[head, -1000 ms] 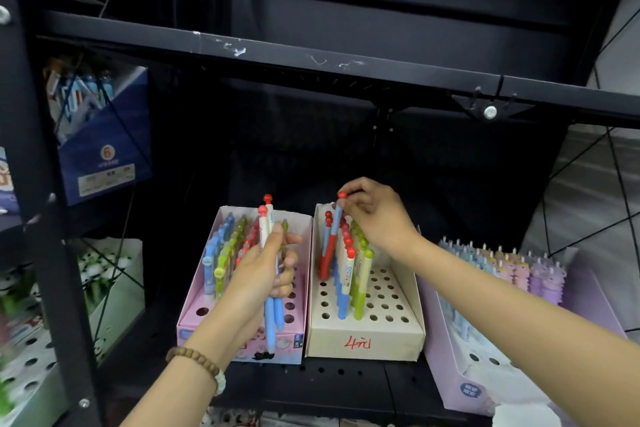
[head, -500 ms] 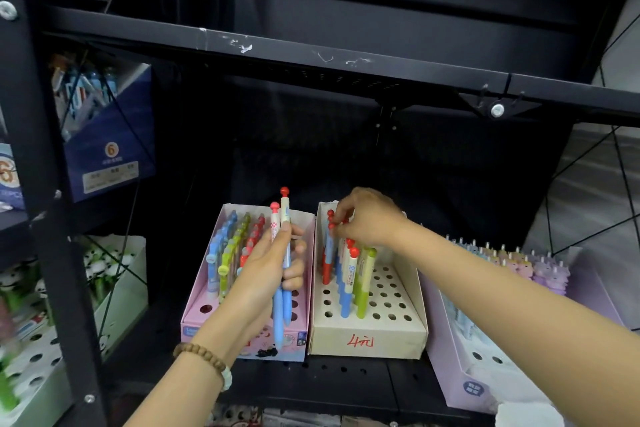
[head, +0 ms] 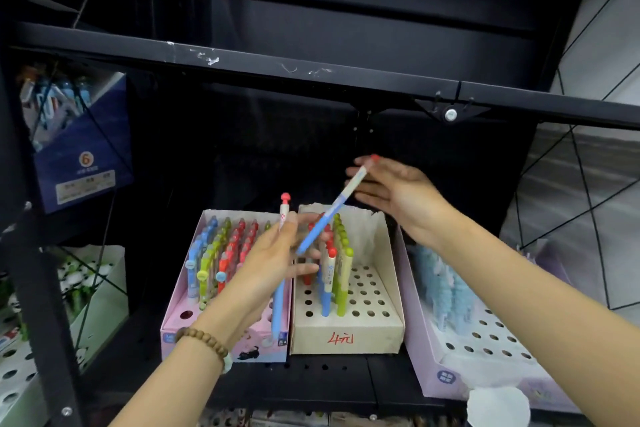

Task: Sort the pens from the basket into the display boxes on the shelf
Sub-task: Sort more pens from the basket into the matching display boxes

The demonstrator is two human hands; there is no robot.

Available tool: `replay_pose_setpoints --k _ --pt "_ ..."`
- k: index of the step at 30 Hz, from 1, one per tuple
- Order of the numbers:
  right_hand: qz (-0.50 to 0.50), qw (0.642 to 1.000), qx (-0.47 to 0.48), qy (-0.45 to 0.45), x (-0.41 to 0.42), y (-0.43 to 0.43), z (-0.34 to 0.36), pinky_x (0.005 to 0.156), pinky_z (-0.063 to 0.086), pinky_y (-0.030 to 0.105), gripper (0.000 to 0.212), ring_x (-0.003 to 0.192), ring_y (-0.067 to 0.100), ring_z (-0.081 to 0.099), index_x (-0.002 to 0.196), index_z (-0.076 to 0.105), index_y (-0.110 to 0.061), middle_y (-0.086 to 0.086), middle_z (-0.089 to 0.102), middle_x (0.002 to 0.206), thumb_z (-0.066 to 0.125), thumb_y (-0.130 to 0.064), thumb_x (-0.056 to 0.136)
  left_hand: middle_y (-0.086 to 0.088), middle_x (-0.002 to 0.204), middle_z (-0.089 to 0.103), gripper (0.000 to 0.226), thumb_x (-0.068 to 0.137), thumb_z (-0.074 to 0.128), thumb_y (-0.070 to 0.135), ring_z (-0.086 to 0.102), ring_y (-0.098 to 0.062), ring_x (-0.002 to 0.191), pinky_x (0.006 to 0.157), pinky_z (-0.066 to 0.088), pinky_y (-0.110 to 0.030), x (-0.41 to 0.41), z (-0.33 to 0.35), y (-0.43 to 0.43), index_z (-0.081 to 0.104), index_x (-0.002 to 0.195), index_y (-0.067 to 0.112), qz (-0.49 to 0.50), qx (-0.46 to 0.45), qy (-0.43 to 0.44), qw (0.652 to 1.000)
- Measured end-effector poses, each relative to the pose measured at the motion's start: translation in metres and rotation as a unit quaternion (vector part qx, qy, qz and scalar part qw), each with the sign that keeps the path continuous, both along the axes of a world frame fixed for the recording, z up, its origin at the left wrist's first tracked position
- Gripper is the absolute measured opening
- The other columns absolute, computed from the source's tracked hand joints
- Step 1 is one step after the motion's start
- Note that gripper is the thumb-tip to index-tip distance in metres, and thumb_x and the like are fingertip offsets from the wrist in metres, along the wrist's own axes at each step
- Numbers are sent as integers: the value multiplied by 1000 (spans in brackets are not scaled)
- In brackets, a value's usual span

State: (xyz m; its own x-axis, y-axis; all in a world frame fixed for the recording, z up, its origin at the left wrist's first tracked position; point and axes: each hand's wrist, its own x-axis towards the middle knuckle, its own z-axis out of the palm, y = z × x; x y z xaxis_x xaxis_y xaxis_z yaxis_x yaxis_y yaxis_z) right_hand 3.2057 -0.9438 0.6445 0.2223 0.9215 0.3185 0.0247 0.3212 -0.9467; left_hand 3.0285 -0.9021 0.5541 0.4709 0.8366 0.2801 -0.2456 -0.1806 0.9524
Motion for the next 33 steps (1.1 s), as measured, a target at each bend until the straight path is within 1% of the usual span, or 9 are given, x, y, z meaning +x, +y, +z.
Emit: replay_pose_setpoints --k 2,4,7,10,13,16,25,29,33 --pt "-80 994 44 64 27 -5 4 67 56 21 15 75 12 70 91 58 -14 6 69 92 46 -17 99 2 92 74 36 97 35 44 69 -10 73 60 55 -20 0 1 6 65 103 26 29 -16 -17 999" --pt "-129 987 70 59 47 -4 -1 63 57 21 16 66 12 70 87 55 -13 9 67 86 44 -15 100 1 80 74 35 96 36 43 67 -10 62 54 54 -21 2 2 10 64 102 22 42 -45 -49 997" --pt "-157 985 70 19 57 10 -18 57 56 19 16 56 9 67 86 54 -13 10 64 80 45 -10 99 5 64 65 36 96 38 45 49 -6 43 40 42 -17 10 0 12 62 102 18 53 -59 -62 995" --pt "-147 986 74 5 57 28 -41 61 56 20 10 68 15 66 91 55 -11 10 65 82 48 -9 97 8 55 55 37 98 36 42 31 -2 37 32 28 -14 20 -3 15 59 104 13 45 -74 -75 993" --pt "-136 988 71 4 57 43 -61 70 57 26 8 73 15 66 95 56 -7 9 66 83 49 -10 97 11 50 48 37 99 34 41 26 -2 36 31 23 -13 25 -6 17 57 105 14 48 -66 -71 994" --pt "-116 991 64 28 56 53 -74 71 57 25 7 73 15 66 96 57 -6 10 65 84 50 -8 96 10 51 45 37 99 33 41 26 -1 35 31 23 -13 25 -9 20 59 102 14 56 -64 -78 993" --pt "-118 990 48 -64 56 62 -78 65 55 17 13 79 16 67 91 57 -13 10 67 87 47 -11 98 11 50 43 35 99 33 41 25 -2 35 30 24 -13 23 -10 21 58 102 16 59 -60 -80 993" --pt "-67 995 14 -74 58 65 -79 68 57 22 7 77 15 66 95 59 -5 12 65 84 52 -7 95 10 50 43 34 99 34 41 26 -1 35 30 24 -13 24 -8 18 59 98 16 54 -60 -82 993" --pt "-66 982 -40 -174 54 67 -78 62 54 16 7 72 8 67 93 67 -8 9 70 86 66 -10 86 10 50 42 34 99 34 41 26 -1 35 30 23 -13 24 -6 15 58 96 16 52 -59 -80 994"
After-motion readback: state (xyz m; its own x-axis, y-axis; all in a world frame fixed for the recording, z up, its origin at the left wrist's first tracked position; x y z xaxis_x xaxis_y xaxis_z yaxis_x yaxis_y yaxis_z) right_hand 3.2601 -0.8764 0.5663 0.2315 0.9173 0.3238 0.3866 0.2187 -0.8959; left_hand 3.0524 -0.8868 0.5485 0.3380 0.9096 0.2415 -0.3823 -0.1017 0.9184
